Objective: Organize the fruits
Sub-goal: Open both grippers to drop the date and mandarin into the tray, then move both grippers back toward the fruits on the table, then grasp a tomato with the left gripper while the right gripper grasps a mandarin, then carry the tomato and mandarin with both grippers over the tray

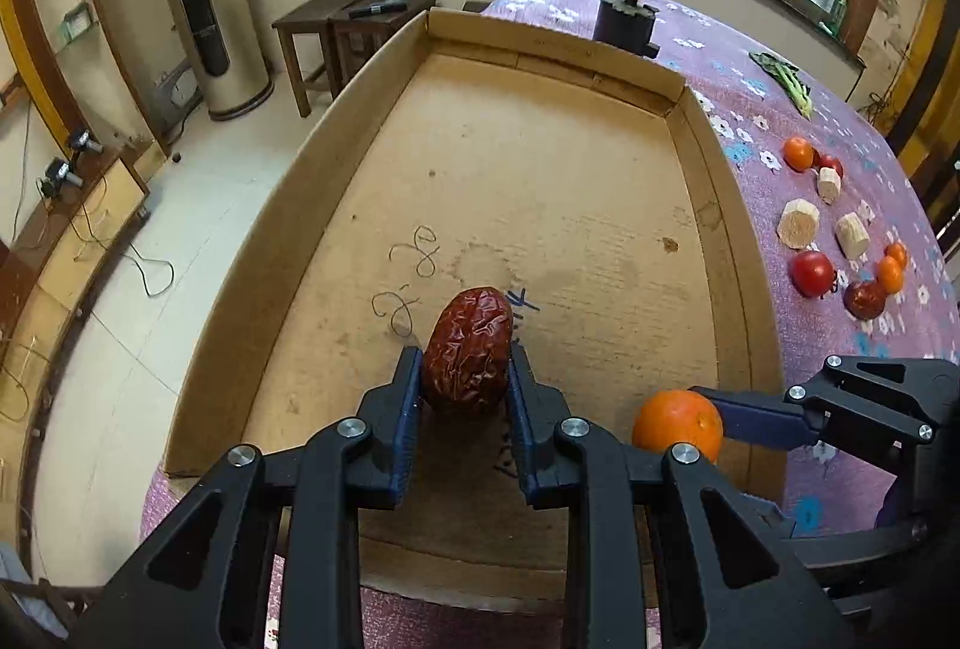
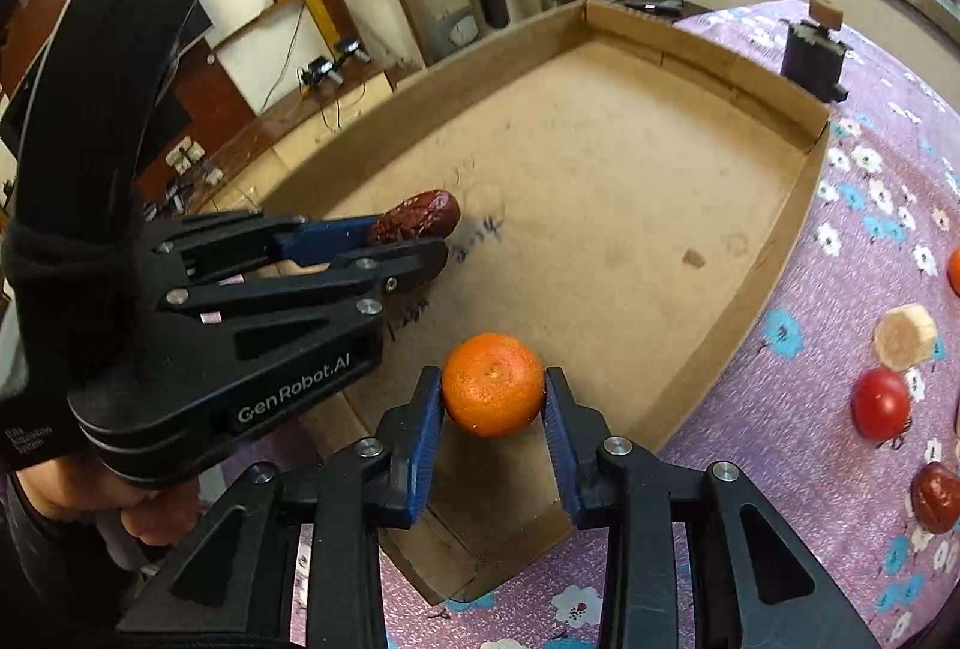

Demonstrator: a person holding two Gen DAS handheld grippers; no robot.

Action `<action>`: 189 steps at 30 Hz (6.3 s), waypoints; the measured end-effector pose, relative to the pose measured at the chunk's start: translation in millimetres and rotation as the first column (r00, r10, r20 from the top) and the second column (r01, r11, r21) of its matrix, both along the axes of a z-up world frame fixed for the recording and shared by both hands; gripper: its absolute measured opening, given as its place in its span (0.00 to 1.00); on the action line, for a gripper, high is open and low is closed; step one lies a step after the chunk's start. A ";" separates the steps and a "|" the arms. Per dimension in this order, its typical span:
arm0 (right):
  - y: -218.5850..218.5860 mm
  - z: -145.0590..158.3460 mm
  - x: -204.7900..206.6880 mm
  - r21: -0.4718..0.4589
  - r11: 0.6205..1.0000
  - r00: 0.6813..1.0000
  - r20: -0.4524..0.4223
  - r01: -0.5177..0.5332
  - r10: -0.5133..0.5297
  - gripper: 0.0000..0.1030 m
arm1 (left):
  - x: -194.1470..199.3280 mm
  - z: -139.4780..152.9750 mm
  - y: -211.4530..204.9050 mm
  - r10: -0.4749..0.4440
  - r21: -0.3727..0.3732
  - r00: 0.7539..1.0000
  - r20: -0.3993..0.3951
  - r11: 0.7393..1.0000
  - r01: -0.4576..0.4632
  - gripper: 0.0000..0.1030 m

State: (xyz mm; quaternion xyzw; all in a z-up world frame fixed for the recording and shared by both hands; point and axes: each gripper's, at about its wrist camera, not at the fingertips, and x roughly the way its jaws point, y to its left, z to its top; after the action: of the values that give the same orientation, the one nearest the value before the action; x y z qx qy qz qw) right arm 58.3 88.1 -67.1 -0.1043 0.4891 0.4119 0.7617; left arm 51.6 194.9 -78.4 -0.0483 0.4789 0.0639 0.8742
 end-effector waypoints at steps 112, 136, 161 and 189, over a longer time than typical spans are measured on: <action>-294.4 -8.5 87.0 -0.015 0.779 0.775 0.104 0.627 -0.623 0.34 | 76.8 -5.9 -201.4 -0.313 0.014 0.949 0.024 0.950 0.313 0.32; -274.8 69.8 1.7 0.021 0.783 0.737 0.323 0.622 -0.594 0.34 | 14.7 43.0 -193.5 -0.288 0.020 0.948 0.133 0.958 0.288 0.32; -242.7 91.0 -26.2 0.012 0.806 0.734 0.405 0.592 -0.545 0.34 | -11.3 61.5 -158.4 -0.237 -0.003 0.951 0.198 0.970 0.242 0.32; -147.9 79.6 1.7 0.143 0.927 0.916 0.160 0.348 -0.368 0.34 | -4.0 56.5 -37.3 -0.022 -0.016 0.984 0.177 1.000 0.026 0.32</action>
State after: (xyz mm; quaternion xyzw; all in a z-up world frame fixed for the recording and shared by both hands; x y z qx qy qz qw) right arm 60.0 -59.7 12.5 -0.0077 0.4035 0.2807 0.8708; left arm 47.6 157.6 -21.9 -0.0559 0.4006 0.0445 0.9135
